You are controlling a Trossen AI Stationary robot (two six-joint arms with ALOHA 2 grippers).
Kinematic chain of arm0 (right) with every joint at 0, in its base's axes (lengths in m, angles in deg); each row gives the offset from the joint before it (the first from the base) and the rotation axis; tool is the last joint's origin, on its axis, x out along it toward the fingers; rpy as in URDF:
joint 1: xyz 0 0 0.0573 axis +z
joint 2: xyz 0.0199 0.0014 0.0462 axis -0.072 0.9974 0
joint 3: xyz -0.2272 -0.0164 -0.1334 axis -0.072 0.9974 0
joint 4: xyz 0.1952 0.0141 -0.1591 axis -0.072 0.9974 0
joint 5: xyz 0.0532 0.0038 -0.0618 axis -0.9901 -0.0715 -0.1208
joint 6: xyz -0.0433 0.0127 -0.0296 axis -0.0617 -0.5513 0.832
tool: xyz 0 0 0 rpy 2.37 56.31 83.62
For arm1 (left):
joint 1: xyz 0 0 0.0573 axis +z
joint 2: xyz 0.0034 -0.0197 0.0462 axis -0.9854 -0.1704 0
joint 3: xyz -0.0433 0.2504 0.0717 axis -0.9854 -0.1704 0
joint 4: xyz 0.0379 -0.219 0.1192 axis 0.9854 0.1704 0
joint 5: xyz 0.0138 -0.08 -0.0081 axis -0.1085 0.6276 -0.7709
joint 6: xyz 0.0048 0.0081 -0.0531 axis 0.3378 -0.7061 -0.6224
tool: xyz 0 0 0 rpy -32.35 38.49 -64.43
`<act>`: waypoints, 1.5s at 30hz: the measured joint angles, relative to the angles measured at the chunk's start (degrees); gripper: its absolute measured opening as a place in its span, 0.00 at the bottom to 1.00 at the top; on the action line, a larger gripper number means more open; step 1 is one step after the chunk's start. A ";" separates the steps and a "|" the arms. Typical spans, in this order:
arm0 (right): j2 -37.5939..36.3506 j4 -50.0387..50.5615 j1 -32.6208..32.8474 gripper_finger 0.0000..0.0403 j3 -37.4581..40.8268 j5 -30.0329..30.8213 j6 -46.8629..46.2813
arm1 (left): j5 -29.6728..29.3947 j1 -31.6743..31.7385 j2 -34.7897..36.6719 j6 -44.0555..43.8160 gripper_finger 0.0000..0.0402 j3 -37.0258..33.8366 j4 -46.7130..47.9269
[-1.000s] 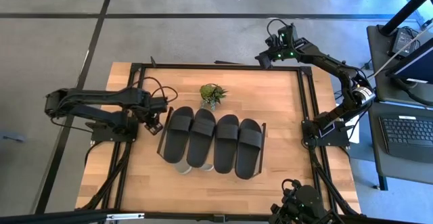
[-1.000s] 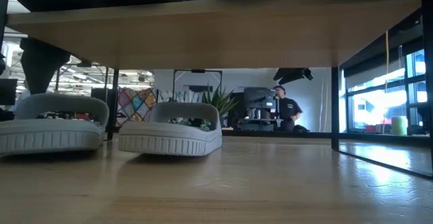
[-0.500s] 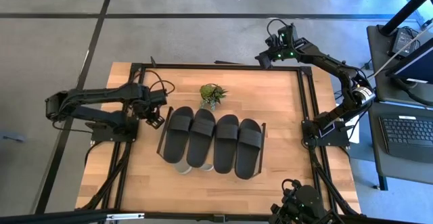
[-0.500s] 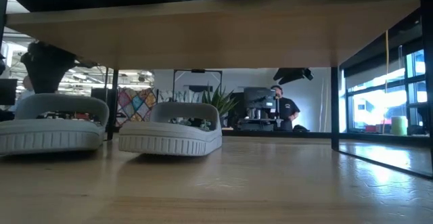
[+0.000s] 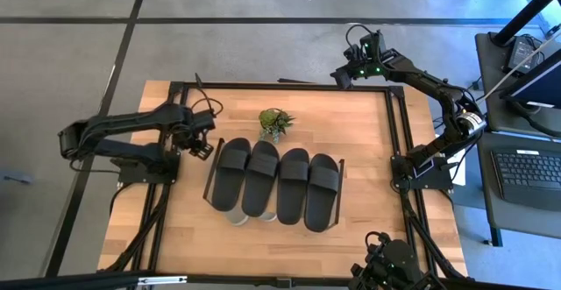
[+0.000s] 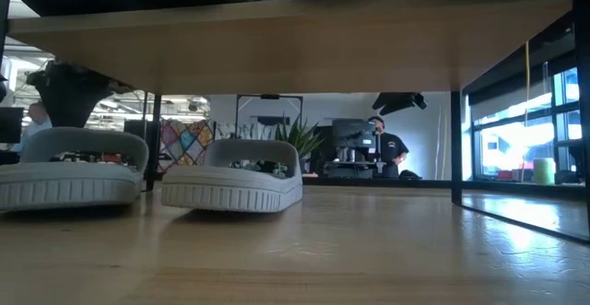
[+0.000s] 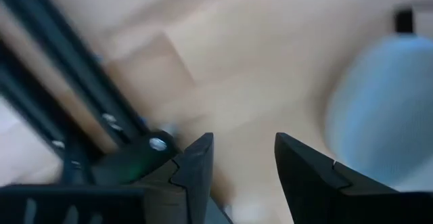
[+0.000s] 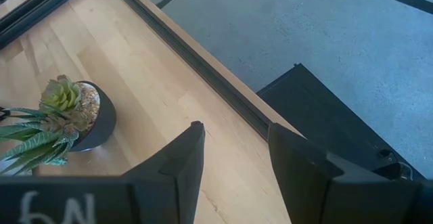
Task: Pick and place slides into the shelf
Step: Adjust the white slide under the shelf
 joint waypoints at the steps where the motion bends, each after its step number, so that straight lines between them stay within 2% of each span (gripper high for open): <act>1: 0.00 -0.01 0.01 0.41 0.00 0.00 0.00 | -1.56 0.39 0.37 -0.58 0.37 0.00 0.01; 9: 0.00 -0.04 -0.01 0.41 0.00 0.02 0.00 | -9.17 3.86 4.57 -3.53 0.37 2.05 1.51; 13: 0.00 -0.07 0.02 0.41 0.00 0.00 0.03 | -12.34 4.20 8.36 -5.16 0.37 6.21 2.03; 17: 0.00 -0.04 0.00 0.41 0.00 0.00 0.28 | -12.63 2.88 13.31 -6.13 0.37 11.75 2.01; 20: 0.00 -0.01 0.02 0.41 0.00 0.00 1.48 | -12.50 -0.38 16.43 -6.66 0.37 15.87 1.33; 23: 0.00 0.00 -0.01 0.41 0.00 0.02 1.73 | -12.99 -5.73 19.58 -4.47 0.37 19.98 -4.13; 27: 0.00 0.33 0.00 0.41 0.00 0.00 3.02 | -12.51 -14.89 22.33 3.66 0.37 23.84 -17.86; 29: 0.00 0.71 0.02 0.41 0.00 0.00 3.27 | -9.61 -20.07 22.69 9.60 0.37 24.31 -27.02; 32: 0.00 1.01 -0.01 0.41 0.00 0.00 4.50 | -3.78 -27.82 20.73 16.44 0.37 24.33 -35.91; 36: 0.00 1.14 0.00 0.41 0.00 0.00 4.78 | -2.62 -37.09 14.10 17.41 0.37 24.22 -38.49; 42: -0.01 1.29 0.00 0.41 0.00 0.00 7.12 | -8.92 -49.34 -0.26 11.51 0.37 24.69 -47.02; 45: 0.00 1.29 0.00 0.41 0.00 0.00 7.58 | -16.32 -55.56 -6.89 7.54 0.37 29.54 -47.57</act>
